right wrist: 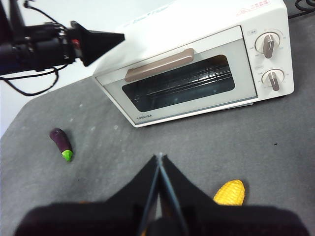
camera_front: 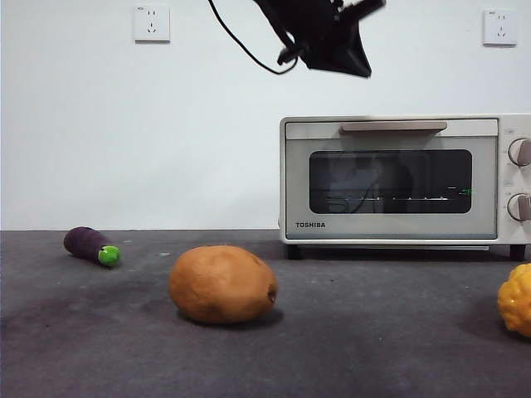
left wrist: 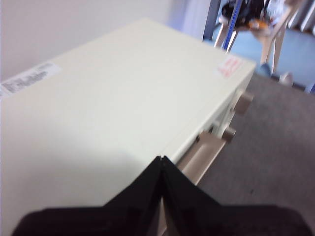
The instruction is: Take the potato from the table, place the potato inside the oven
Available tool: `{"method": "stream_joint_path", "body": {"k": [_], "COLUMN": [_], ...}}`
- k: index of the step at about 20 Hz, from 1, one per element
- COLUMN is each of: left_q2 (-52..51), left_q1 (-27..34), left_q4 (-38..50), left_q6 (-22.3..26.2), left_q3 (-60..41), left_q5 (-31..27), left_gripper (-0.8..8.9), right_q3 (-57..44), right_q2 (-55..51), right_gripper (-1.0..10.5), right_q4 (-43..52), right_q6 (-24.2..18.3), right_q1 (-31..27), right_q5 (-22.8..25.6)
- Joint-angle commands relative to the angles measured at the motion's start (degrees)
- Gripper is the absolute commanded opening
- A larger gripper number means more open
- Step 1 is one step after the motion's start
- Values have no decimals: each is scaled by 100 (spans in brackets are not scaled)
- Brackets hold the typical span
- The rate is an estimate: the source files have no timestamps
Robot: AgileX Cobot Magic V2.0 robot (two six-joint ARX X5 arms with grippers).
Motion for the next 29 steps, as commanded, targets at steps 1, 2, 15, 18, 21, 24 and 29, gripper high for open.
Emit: {"method": "stream_joint_path", "body": {"k": [1,2,15,18,21,24,29], "left_q2": [170,184,474,540,634,719,743], "left_q1": [-39,-42,-87,-94,-79,-52,-79], "left_q4": [22,-9,-275,-299,-367,-546,-859], "left_q6": [640,780,1843,1882,1878,1869,1794], "left_q3": [13,13,11,11,11,11,9], "left_q5": [-9,-9,-208,-310,-313,-306,-302], "left_gripper": [-5,-6,-7,-8,-8,-8,-8], "right_q3": [22,22,22,22,22,22,22], "right_q2": [-13,-13,-13,-13,-13,-13,-13], "right_gripper": [-7,-7,-7,-7,-7,-7,-7], "right_q4": [-9,-28,-254,-240,-245,-251,-249], "right_q6": [-221,-256,-450,-452,-516,-538,-544], "right_q1": [2,2,2,2,2,2,2], "right_q5": [31,31,306,328,332,330,330]}}
